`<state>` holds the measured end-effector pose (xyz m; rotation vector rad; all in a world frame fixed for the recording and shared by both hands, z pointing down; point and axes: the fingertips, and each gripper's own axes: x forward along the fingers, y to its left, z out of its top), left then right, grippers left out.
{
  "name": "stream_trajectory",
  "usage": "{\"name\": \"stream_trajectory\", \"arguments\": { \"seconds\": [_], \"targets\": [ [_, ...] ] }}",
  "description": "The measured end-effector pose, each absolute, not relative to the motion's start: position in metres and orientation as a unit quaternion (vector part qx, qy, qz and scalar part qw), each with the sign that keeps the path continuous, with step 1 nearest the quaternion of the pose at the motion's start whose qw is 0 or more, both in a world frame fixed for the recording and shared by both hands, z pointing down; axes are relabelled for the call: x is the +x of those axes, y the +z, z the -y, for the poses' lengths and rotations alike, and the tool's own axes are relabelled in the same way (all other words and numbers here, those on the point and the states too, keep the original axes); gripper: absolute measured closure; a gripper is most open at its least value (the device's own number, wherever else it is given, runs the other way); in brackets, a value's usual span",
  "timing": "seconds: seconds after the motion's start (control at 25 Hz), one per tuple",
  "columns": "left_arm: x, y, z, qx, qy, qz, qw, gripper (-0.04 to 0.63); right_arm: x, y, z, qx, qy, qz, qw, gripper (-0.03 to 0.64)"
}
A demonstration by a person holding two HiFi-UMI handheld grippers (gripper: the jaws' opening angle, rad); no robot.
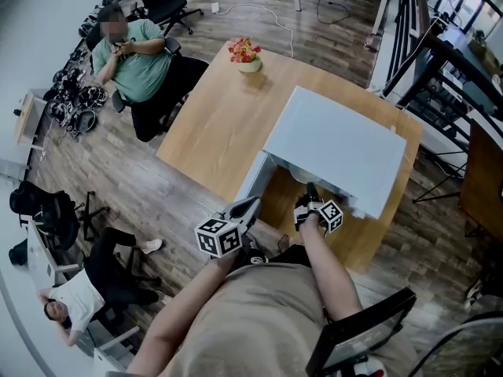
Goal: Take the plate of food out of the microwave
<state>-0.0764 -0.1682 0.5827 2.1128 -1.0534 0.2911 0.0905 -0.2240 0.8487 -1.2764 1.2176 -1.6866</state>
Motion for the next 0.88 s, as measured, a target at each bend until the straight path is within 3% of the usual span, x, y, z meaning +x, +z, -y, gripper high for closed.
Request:
{"name": "stream_trajectory", "arguments": {
  "seconds": [0.88],
  "targets": [
    [-0.072, 0.585, 0.167, 0.83, 0.119, 0.399, 0.372, 0.592, 0.082, 0.822, 0.196, -0.431, -0.636, -0.545, 0.335, 0.603]
  ]
}}
